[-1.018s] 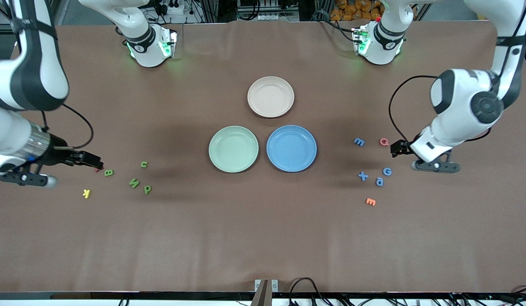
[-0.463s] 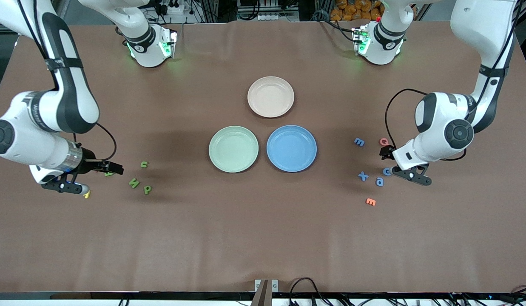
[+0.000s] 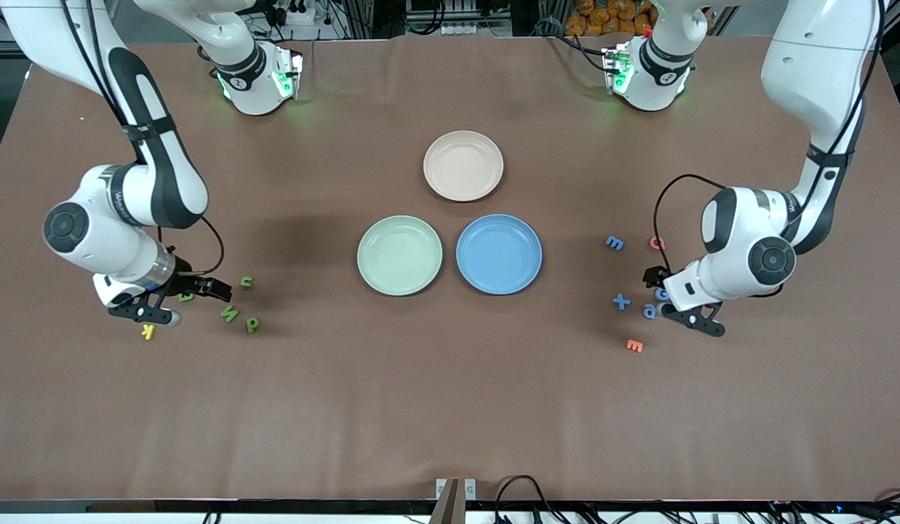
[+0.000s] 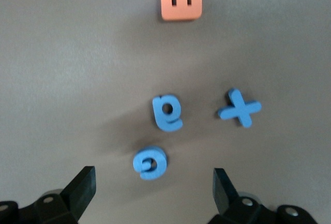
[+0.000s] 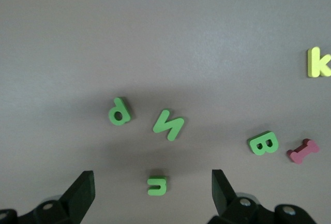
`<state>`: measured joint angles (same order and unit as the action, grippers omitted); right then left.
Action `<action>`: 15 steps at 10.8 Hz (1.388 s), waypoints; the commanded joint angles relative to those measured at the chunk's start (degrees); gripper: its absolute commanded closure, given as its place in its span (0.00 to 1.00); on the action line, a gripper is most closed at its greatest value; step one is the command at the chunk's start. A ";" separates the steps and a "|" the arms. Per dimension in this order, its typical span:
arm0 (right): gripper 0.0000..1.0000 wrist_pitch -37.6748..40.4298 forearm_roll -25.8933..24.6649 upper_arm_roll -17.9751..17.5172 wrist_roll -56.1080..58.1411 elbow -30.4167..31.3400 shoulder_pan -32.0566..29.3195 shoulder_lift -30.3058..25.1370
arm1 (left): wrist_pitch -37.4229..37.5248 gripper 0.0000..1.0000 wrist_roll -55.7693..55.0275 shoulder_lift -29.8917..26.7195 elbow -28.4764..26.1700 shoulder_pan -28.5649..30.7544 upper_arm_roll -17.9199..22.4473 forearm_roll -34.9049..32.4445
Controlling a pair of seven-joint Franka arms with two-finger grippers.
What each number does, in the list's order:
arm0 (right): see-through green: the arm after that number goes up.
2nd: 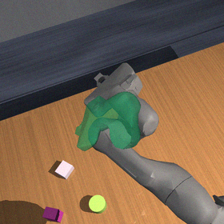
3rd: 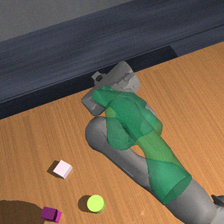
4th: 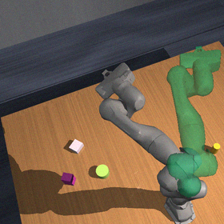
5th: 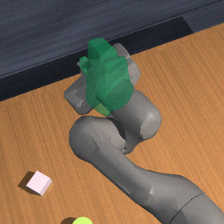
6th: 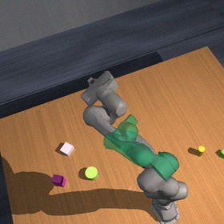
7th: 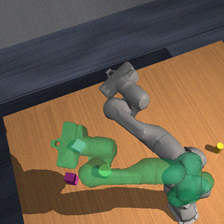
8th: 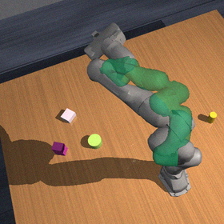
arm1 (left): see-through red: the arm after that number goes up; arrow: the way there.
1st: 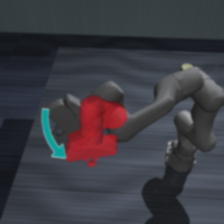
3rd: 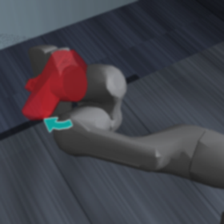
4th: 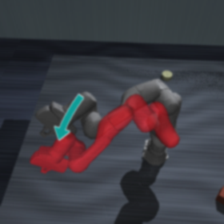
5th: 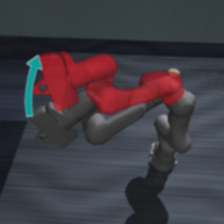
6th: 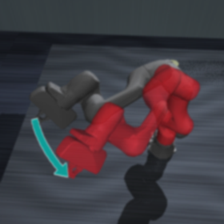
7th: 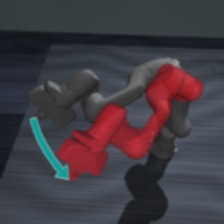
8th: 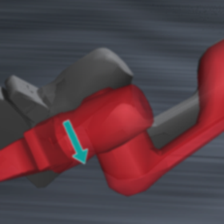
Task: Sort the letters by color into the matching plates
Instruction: 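Grasp the green u with the right gripper while the left grasps blue g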
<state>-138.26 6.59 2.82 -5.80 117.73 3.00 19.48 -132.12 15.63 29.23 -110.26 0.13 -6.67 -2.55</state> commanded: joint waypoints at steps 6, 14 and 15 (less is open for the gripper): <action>0.00 -11.13 0.62 -1.41 -0.70 6.89 0.51 4.51 | 0.20 0.00 -13.25 9.26 8.93 -8.39 5.62 -1.05; 0.00 -14.57 0.53 -1.68 -0.70 11.64 0.78 3.99 | -0.24 0.00 -12.99 9.35 9.71 -7.33 5.88 -0.79; 0.00 -15.19 0.62 -1.68 -0.70 11.90 0.78 4.16 | -0.24 0.00 -12.56 8.92 9.89 -7.07 5.88 -0.87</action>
<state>-151.63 6.59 1.31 -6.01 127.65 3.66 24.71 -132.16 3.68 37.82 -102.06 -7.29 -1.07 -2.55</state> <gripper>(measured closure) 0.000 0.000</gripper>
